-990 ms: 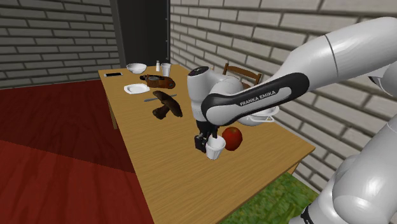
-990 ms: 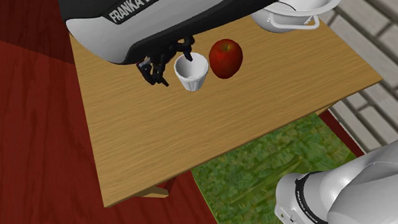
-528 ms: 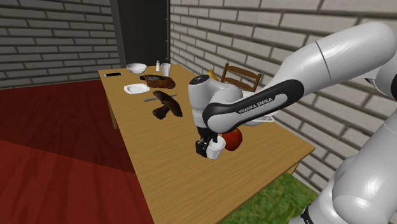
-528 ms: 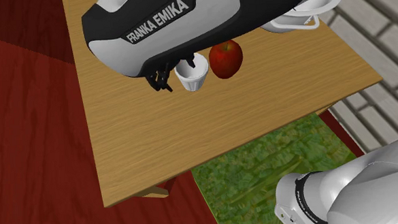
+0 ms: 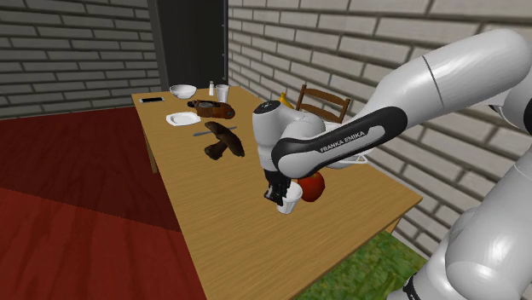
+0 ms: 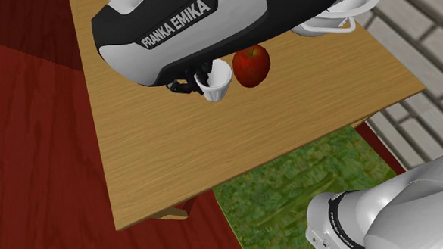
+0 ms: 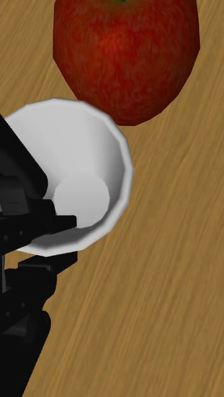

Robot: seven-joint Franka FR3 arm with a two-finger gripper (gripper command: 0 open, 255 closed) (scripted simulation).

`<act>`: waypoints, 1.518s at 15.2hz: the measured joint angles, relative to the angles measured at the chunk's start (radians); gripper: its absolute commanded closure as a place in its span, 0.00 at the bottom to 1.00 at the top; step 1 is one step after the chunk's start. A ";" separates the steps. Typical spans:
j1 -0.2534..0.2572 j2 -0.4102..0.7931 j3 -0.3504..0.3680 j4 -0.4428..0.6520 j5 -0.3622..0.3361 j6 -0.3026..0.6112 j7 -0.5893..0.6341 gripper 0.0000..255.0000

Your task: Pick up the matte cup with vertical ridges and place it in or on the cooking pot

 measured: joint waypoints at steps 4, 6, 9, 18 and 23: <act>0.000 0.000 0.001 0.001 0.000 0.000 0.001 1.00; 0.001 0.000 0.001 0.001 0.000 0.001 0.001 1.00; 0.000 -0.013 0.000 0.003 0.006 -0.014 -0.006 1.00; 0.000 -0.070 -0.003 0.066 0.035 -0.127 -0.044 1.00; 0.001 -0.093 -0.004 0.112 0.046 -0.192 -0.059 1.00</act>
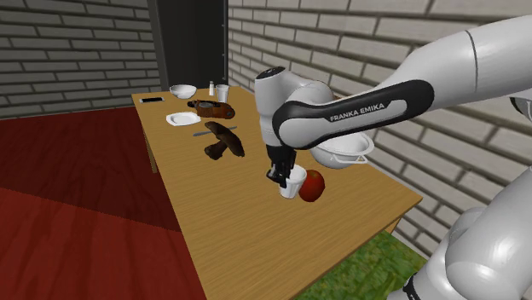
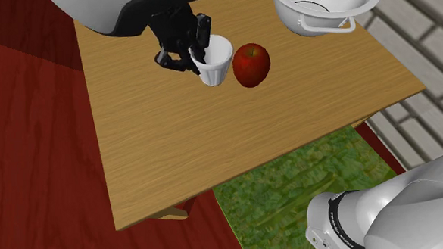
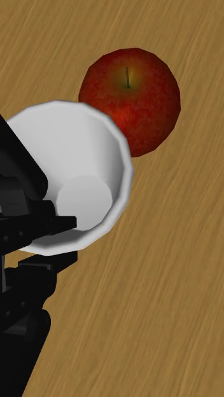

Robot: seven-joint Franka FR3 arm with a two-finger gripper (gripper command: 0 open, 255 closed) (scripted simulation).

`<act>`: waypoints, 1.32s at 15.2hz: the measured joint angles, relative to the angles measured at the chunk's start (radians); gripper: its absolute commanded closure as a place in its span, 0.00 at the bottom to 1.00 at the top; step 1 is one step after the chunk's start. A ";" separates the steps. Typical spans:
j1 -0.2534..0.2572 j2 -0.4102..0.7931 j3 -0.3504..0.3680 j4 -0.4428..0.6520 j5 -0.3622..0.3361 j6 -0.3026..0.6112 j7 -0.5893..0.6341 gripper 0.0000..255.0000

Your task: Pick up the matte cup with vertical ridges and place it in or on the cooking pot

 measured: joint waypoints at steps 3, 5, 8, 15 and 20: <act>0.000 -0.017 -0.002 0.023 0.007 -0.038 -0.011 1.00; 0.000 -0.022 -0.002 0.045 0.009 -0.064 -0.016 1.00; -0.002 -0.032 -0.005 0.074 0.013 -0.102 -0.027 1.00; -0.001 -0.041 -0.005 0.161 0.017 -0.196 -0.040 1.00; -0.001 -0.048 -0.006 0.220 0.020 -0.261 -0.051 1.00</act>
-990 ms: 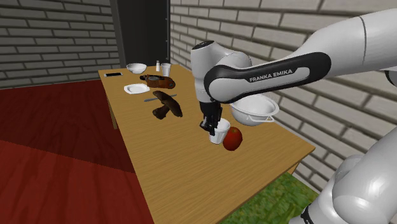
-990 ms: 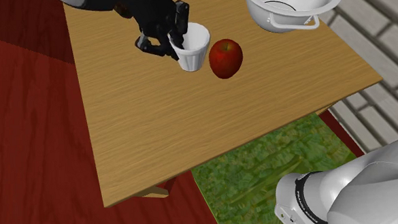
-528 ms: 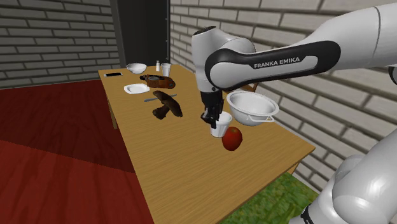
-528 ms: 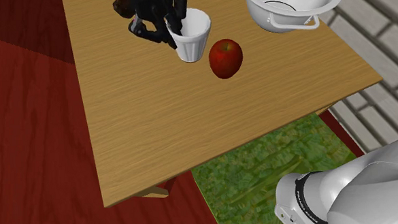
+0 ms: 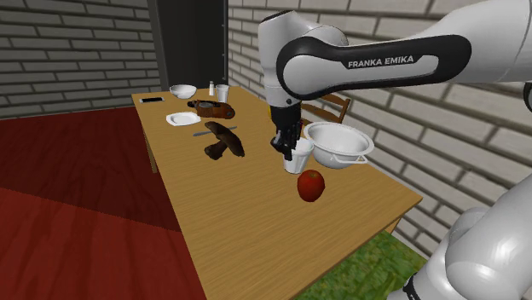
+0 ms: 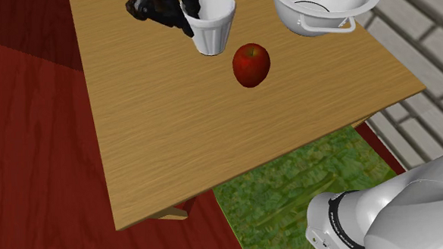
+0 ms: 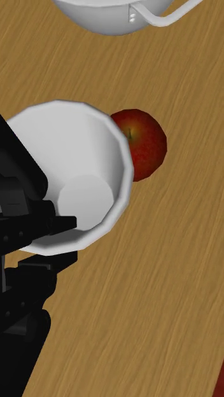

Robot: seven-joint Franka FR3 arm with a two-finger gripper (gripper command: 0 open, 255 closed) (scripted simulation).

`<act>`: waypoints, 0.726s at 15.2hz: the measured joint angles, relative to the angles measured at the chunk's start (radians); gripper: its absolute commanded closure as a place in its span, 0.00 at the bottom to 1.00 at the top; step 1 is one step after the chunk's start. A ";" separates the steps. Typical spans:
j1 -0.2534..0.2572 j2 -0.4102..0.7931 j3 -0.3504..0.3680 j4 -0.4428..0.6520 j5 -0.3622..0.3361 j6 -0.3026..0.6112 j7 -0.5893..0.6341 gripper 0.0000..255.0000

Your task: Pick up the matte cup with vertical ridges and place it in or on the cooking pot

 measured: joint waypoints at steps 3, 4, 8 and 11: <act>-0.001 0.001 0.000 0.038 -0.001 -0.037 -0.006 1.00; -0.001 0.001 0.000 0.046 -0.001 -0.044 -0.007 1.00; -0.032 -0.019 -0.044 0.037 -0.014 -0.043 -0.080 1.00; -0.064 -0.030 -0.088 0.023 -0.030 -0.027 -0.152 1.00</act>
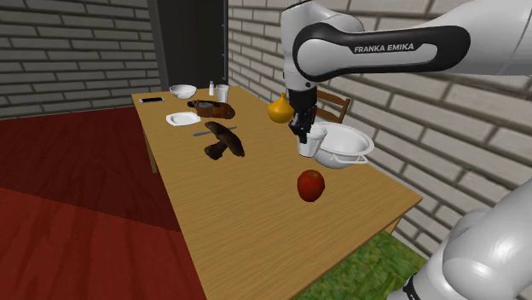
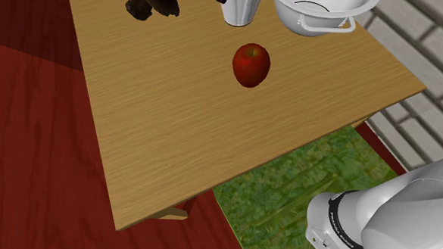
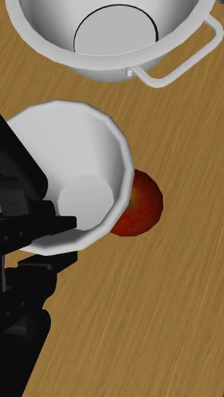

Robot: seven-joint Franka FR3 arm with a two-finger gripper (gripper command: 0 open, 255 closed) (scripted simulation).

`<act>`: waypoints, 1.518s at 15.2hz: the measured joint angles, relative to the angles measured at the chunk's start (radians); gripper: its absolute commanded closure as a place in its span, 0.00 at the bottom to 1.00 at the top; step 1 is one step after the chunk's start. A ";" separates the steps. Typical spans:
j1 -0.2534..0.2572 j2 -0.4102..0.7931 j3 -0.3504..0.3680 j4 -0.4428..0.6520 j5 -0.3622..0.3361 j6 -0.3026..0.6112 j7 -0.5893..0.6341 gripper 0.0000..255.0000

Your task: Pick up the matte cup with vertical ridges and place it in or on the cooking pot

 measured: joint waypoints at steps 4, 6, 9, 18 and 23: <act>-0.043 0.017 -0.056 0.025 -0.027 0.010 -0.094 1.00; -0.064 0.019 -0.084 0.028 -0.037 0.018 -0.141 1.00; -0.095 0.034 -0.124 0.041 -0.054 0.034 -0.207 1.00; -0.189 0.148 -0.233 0.193 -0.088 0.045 -0.409 1.00; -0.240 0.253 -0.284 0.318 -0.091 0.050 -0.513 1.00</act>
